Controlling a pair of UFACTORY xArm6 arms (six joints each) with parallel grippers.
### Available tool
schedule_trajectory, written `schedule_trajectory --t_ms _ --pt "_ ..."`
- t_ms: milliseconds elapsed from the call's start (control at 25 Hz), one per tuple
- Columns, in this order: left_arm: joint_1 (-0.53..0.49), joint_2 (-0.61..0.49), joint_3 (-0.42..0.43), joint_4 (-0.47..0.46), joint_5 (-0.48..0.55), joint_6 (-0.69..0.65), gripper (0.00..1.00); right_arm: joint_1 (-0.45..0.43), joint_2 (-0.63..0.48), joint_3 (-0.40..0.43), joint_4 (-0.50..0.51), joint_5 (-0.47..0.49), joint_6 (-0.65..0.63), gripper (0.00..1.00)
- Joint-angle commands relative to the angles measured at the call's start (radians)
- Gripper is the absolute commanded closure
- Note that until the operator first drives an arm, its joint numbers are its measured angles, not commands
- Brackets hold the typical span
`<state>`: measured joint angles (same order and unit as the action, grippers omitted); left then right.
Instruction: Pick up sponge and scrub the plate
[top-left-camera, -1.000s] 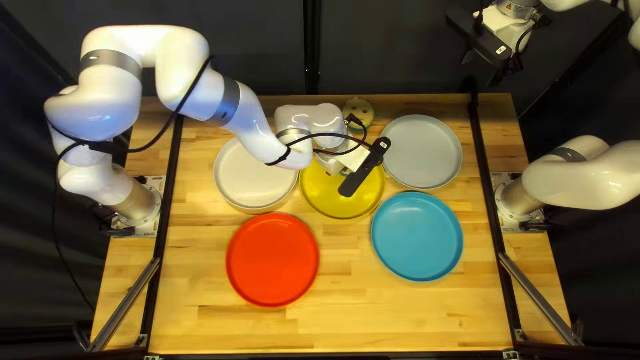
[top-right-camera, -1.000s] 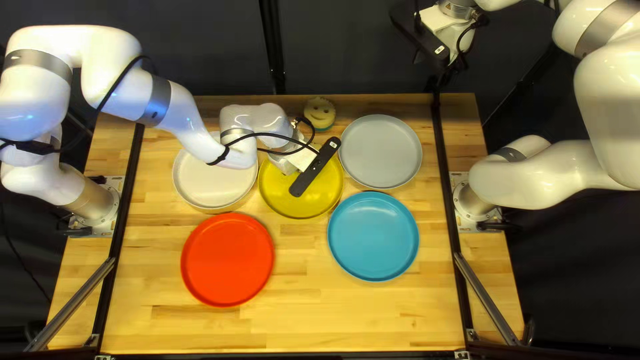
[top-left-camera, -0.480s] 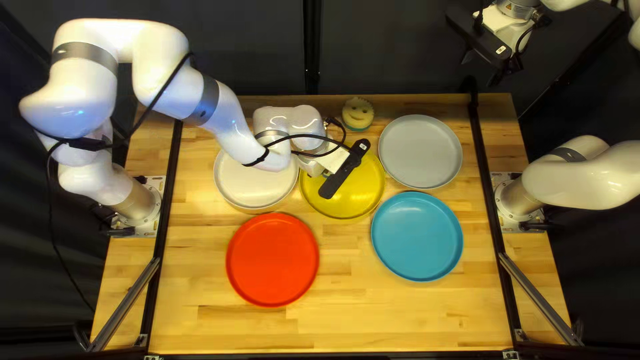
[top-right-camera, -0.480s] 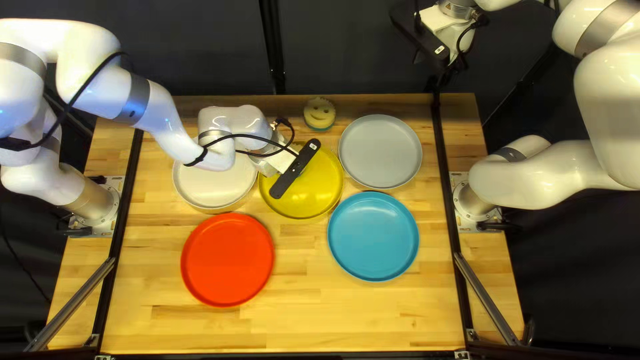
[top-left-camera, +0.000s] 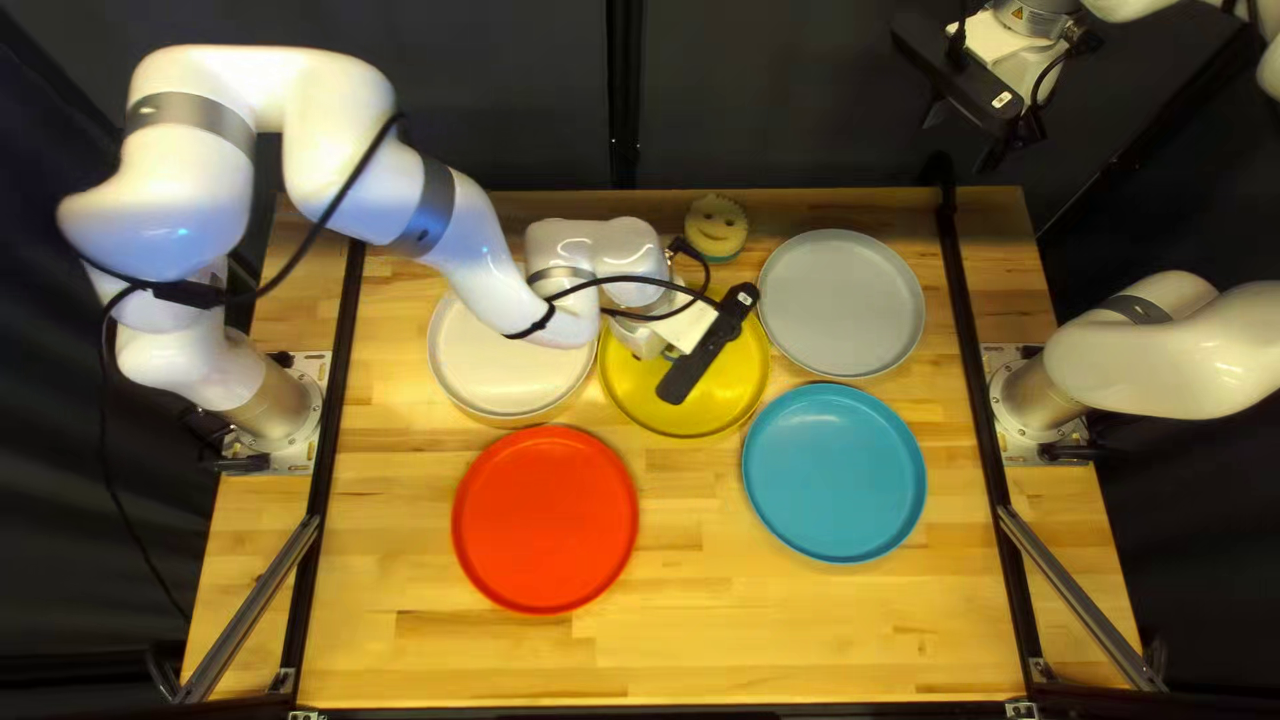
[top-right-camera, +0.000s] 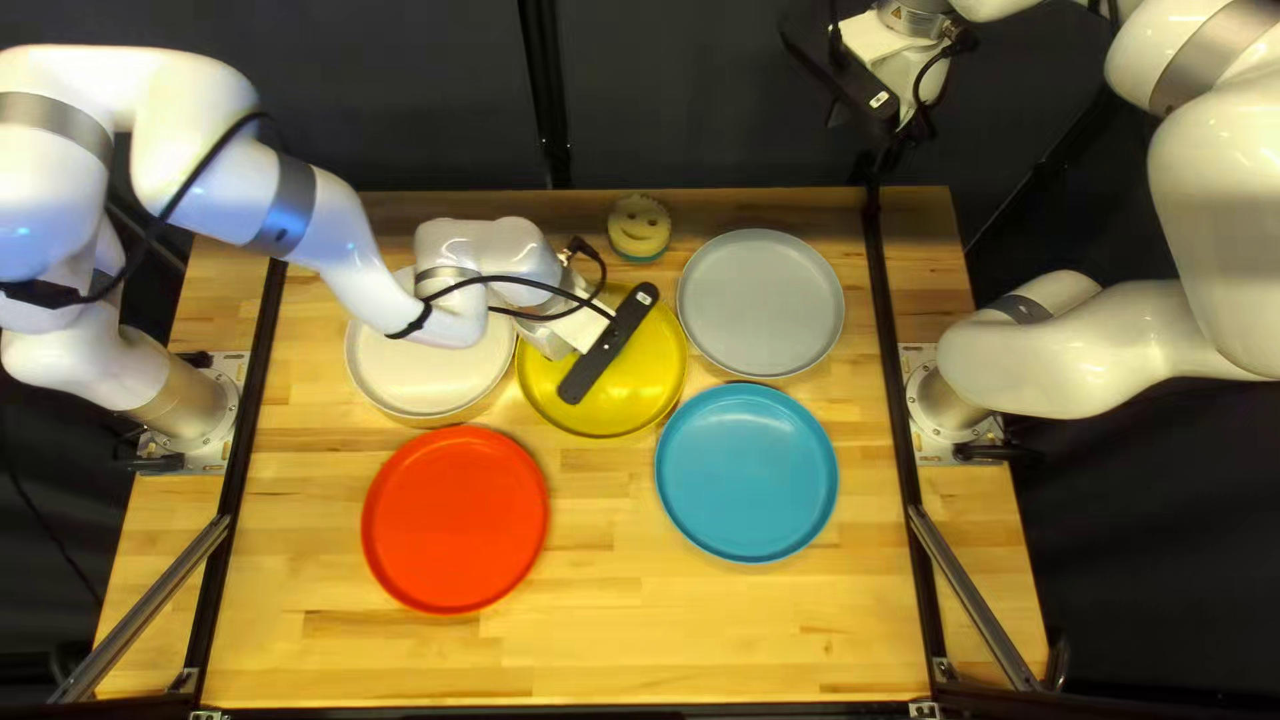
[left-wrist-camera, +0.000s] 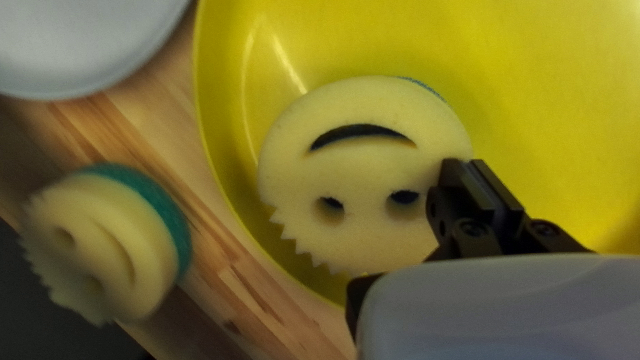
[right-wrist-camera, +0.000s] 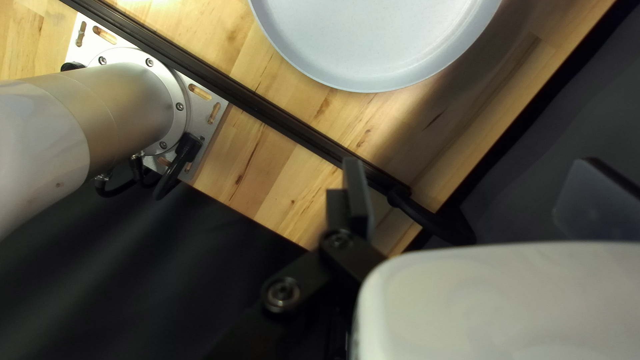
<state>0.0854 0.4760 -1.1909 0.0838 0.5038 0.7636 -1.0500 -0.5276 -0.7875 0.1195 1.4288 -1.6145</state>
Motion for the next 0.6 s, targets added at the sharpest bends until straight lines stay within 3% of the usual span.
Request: schedule_trajectory --t_ms 40,440,600 --pt "-0.01 0.014 -0.019 -0.001 0.002 0.012 1.0 0.0 0.0 0.0 0.0 0.0 0.0 0.0" --pt "0.0 -0.19 0.22 0.04 -0.014 -0.041 1.0 0.0 0.0 0.0 0.0 0.0 0.0 0.0" --pt "0.002 -0.21 0.246 0.045 -0.01 -0.054 1.0 0.0 0.0 0.0 0.0 0.0 0.0 0.0"
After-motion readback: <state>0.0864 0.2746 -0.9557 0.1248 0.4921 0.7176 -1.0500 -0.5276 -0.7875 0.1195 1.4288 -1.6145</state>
